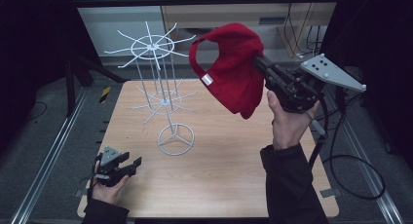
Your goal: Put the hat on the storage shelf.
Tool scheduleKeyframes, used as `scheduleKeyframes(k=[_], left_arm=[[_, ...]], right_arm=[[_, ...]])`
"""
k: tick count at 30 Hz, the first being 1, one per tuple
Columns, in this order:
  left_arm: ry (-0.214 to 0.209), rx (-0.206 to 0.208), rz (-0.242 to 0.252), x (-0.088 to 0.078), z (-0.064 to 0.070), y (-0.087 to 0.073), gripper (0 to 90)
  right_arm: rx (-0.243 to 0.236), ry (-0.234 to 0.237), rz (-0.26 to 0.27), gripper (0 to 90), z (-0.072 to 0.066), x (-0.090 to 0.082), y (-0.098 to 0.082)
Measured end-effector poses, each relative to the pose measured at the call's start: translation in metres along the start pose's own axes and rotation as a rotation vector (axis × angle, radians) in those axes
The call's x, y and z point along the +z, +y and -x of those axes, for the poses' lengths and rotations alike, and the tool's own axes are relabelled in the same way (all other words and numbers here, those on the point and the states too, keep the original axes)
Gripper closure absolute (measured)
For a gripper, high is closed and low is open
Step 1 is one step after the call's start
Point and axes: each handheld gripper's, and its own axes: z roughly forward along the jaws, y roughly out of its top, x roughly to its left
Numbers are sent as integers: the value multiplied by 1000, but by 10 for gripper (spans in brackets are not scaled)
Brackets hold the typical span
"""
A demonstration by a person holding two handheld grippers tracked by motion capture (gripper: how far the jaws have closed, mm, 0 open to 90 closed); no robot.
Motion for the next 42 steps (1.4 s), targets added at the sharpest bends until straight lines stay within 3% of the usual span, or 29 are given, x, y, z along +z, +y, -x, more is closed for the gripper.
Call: scheduleKeyframes(k=[6, 11, 22, 32, 34, 37, 39, 42], left_arm=[[-3, 0, 2, 0, 0, 0, 434], [-4, 1, 1, 0, 0, 0, 434], [-1, 2, 1, 0, 0, 0, 435], [-1, -1, 3, 1, 0, 0, 434], [-2, -1, 3, 0, 0, 0, 434], [-2, -2, 3, 1, 0, 0, 433], [-1, -1, 0, 1, 0, -1, 431], [-4, 0, -1, 1, 0, -1, 423]], right_arm=[[10, 10, -21, 882, -9, 20, -1], [13, 4, -54, 882, -10, 35, -12], [31, 7, -132, 874, -8, 44, -57], [45, 59, -218, 829, -6, 47, -99], [37, 71, -226, 796, -7, 46, -103], [11, 83, -230, 672, -5, 40, -107], [16, 77, -195, 541, -2, 30, -109], [27, 52, -154, 440, 8, 13, -114]])
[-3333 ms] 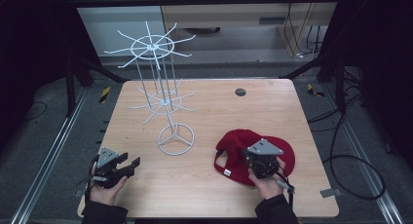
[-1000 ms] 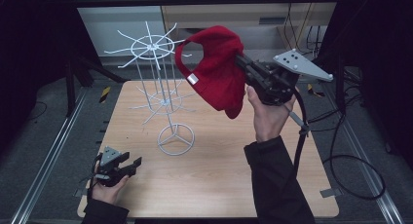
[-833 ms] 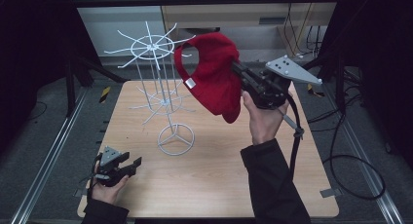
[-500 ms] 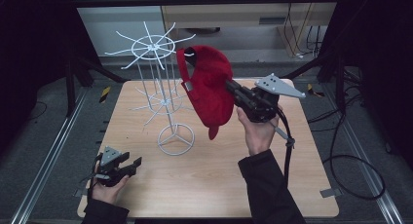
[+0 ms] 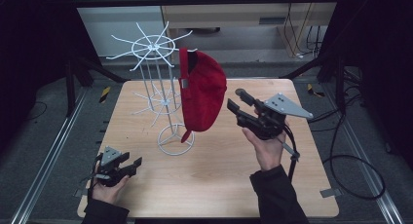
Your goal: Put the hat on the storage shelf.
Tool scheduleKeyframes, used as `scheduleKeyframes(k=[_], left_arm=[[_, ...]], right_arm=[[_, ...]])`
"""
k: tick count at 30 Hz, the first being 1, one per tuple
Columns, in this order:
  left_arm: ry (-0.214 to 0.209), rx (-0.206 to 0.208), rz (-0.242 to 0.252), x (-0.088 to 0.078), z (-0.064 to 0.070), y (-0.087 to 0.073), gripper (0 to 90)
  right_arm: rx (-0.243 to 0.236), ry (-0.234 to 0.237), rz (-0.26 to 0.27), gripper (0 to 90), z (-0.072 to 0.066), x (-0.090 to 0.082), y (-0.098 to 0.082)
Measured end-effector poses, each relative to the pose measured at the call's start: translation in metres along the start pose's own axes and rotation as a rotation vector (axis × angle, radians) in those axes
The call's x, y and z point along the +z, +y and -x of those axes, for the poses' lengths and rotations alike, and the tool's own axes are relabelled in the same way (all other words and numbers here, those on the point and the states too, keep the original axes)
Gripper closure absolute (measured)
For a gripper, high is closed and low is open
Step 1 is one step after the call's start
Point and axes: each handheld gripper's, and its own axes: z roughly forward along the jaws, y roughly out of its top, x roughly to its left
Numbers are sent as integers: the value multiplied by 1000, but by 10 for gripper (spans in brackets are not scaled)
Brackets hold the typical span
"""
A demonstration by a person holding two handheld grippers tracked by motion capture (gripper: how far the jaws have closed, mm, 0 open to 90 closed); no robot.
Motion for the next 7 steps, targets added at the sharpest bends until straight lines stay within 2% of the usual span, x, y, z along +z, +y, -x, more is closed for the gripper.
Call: scheduleKeyframes(k=[3, 5, 7], left_arm=[[-4, -4, 3, 0, -1, 0, 404], [-6, -7, 7, 0, -1, 0, 397], [-7, -7, 5, 1, -2, 0, 381]], right_arm=[[-1, -40, -11, 377, 12, -17, -15], [-21, -77, -54, 339, 21, -26, -32], [-20, -107, -117, 314, 31, -34, -53]])
